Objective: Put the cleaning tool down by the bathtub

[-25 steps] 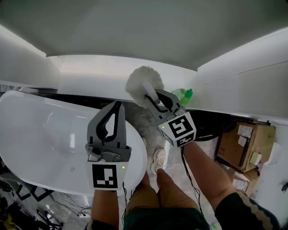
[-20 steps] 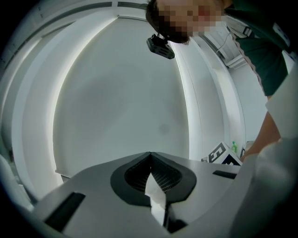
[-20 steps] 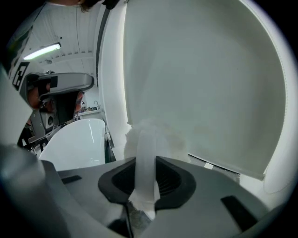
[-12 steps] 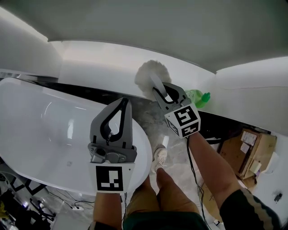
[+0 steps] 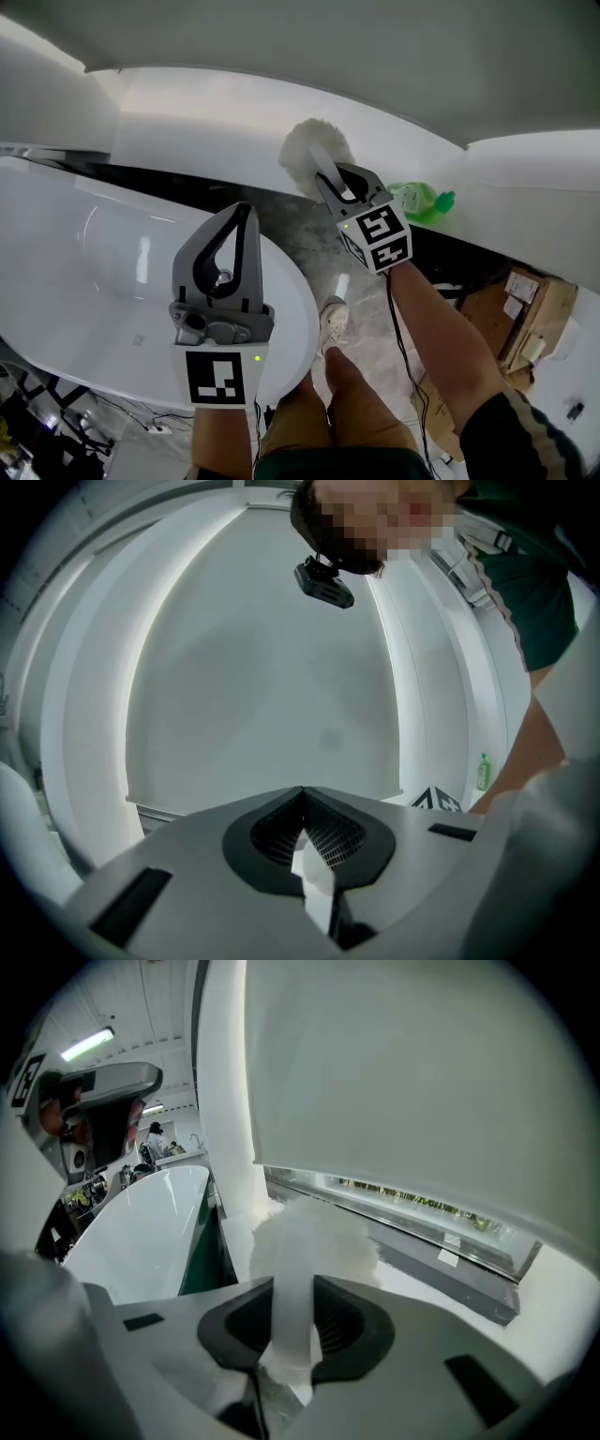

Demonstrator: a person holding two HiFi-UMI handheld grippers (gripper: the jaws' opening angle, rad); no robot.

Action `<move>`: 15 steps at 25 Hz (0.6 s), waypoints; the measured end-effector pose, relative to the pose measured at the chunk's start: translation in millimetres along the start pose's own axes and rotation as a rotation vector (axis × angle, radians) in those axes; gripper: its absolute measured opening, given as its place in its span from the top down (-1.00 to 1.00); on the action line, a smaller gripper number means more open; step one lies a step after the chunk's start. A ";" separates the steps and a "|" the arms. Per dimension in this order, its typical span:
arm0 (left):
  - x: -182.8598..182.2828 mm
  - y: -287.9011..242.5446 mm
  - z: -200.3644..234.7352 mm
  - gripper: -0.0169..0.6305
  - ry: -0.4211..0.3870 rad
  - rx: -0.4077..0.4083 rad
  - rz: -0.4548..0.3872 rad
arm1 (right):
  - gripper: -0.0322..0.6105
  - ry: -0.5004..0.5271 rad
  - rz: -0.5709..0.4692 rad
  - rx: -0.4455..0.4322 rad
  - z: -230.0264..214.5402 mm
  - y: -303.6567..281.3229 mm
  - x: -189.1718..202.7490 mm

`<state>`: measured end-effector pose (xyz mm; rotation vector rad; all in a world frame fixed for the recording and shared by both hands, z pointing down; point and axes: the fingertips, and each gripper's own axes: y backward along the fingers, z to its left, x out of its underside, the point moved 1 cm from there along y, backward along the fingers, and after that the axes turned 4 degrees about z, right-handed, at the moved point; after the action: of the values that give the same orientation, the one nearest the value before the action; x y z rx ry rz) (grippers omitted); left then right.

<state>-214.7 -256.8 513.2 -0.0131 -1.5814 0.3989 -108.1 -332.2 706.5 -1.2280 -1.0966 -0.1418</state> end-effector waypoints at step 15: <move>24.0 2.6 5.3 0.93 0.007 0.006 0.009 | 0.61 0.073 0.091 -0.015 1.5 -54.5 15.7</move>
<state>-222.0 -249.6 535.8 -0.0171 -1.5737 0.4101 -134.6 -345.5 754.9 -1.2747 -0.9764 -0.1245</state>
